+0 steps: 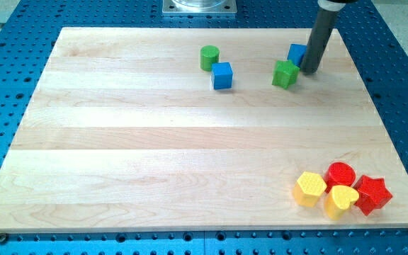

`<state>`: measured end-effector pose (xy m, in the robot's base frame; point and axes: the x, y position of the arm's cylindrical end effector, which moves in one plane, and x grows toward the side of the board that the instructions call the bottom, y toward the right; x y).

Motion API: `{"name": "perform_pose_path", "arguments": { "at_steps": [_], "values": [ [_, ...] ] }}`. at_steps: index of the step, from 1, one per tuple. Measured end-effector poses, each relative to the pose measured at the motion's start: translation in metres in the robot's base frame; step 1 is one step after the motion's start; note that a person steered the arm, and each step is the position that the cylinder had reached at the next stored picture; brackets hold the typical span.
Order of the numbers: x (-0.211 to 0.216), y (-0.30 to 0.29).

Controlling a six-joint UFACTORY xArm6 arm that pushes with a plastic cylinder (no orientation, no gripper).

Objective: Group up the green blocks and the blue blocks

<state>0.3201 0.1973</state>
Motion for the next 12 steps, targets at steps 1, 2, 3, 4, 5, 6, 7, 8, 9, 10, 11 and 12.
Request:
{"name": "perform_pose_path", "arguments": {
  "at_steps": [1, 2, 3, 4, 5, 6, 7, 8, 9, 10, 11, 12],
  "values": [
    [-0.003, -0.024],
    [-0.015, -0.029],
    [-0.044, 0.015],
    [-0.040, 0.012],
    [0.058, -0.036],
    [0.050, -0.095],
    [0.006, -0.053],
    [-0.007, -0.030],
    [0.028, -0.076],
    [0.012, -0.100],
    [-0.025, -0.052],
    [-0.030, -0.063]
  ]
}}
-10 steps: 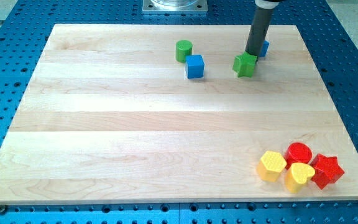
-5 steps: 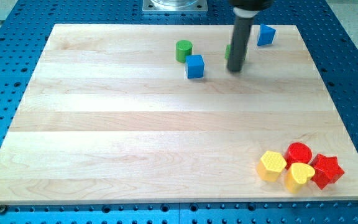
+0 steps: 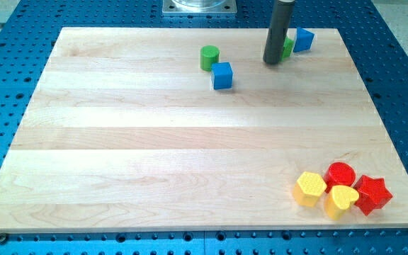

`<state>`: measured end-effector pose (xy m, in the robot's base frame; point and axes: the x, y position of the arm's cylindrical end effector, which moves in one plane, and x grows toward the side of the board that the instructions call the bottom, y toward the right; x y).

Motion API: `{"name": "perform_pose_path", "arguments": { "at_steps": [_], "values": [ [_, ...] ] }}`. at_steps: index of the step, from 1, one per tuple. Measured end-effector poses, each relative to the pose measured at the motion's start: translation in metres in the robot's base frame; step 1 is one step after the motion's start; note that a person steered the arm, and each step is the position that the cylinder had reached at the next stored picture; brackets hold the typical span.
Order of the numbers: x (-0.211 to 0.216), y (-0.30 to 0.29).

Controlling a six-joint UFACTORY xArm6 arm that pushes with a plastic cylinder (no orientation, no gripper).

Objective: Group up the green blocks and the blue blocks

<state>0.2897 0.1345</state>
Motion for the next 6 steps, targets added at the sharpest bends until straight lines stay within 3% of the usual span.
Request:
{"name": "perform_pose_path", "arguments": {
  "at_steps": [2, 3, 4, 5, 6],
  "values": [
    [0.099, -0.164],
    [0.082, -0.205],
    [0.145, -0.212],
    [0.150, -0.258],
    [0.102, -0.256]
  ]
}}
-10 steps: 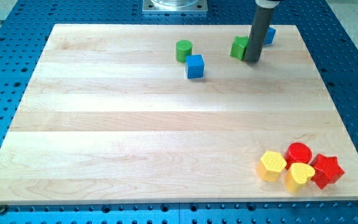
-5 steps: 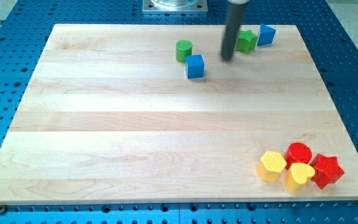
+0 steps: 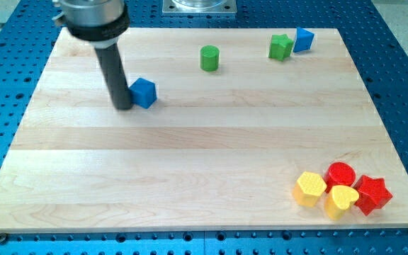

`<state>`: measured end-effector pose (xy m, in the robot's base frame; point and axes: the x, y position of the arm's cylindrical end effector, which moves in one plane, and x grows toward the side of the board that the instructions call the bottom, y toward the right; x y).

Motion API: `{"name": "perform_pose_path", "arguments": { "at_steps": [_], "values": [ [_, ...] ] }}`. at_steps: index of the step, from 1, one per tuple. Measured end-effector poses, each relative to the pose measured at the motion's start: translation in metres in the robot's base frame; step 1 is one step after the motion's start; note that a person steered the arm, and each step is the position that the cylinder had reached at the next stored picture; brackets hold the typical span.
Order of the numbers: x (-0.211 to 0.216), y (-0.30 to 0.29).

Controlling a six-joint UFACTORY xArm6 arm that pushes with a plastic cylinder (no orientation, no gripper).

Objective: Group up the green blocks and the blue blocks

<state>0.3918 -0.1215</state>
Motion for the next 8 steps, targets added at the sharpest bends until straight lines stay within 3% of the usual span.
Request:
{"name": "perform_pose_path", "arguments": {
  "at_steps": [2, 3, 4, 5, 6, 7, 8],
  "values": [
    [-0.034, 0.181],
    [-0.028, 0.145],
    [-0.010, 0.185],
    [-0.018, 0.264],
    [-0.024, 0.259],
    [-0.020, 0.216],
    [-0.054, 0.277]
  ]
}}
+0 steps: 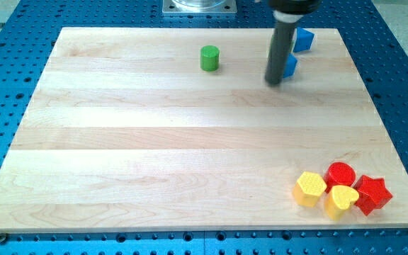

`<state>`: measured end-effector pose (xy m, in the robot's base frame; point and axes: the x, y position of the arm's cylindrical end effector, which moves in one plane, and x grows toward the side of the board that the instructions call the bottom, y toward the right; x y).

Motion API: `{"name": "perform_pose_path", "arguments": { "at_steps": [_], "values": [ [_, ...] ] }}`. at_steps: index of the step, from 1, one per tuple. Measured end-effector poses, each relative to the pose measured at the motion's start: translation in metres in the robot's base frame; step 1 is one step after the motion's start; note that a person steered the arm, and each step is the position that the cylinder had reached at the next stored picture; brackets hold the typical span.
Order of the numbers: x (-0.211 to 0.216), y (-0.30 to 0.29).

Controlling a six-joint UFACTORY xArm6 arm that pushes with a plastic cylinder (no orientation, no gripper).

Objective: Group up the green blocks and the blue blocks

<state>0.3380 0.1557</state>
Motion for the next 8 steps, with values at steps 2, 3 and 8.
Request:
{"name": "perform_pose_path", "arguments": {
  "at_steps": [2, 3, 8],
  "values": [
    [0.000, -0.040],
    [0.001, -0.183],
    [-0.040, -0.128]
  ]
}}
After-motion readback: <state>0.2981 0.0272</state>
